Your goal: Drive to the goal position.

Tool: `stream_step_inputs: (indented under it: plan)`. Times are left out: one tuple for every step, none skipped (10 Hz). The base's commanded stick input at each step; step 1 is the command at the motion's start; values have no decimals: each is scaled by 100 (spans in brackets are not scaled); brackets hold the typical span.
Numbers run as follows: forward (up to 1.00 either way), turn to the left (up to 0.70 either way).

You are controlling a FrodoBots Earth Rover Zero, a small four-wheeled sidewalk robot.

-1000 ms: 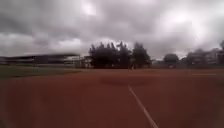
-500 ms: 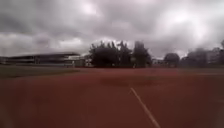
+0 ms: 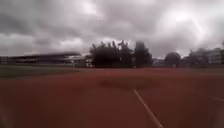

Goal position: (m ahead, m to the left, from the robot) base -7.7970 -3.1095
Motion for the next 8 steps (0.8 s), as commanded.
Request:
stream_step_inputs:
  plan:
    - [70,0]
    - [70,0]
    - [70,0]
    - [70,0]
    - [70,0]
    - [70,0]
    - [70,0]
    - [70,0]
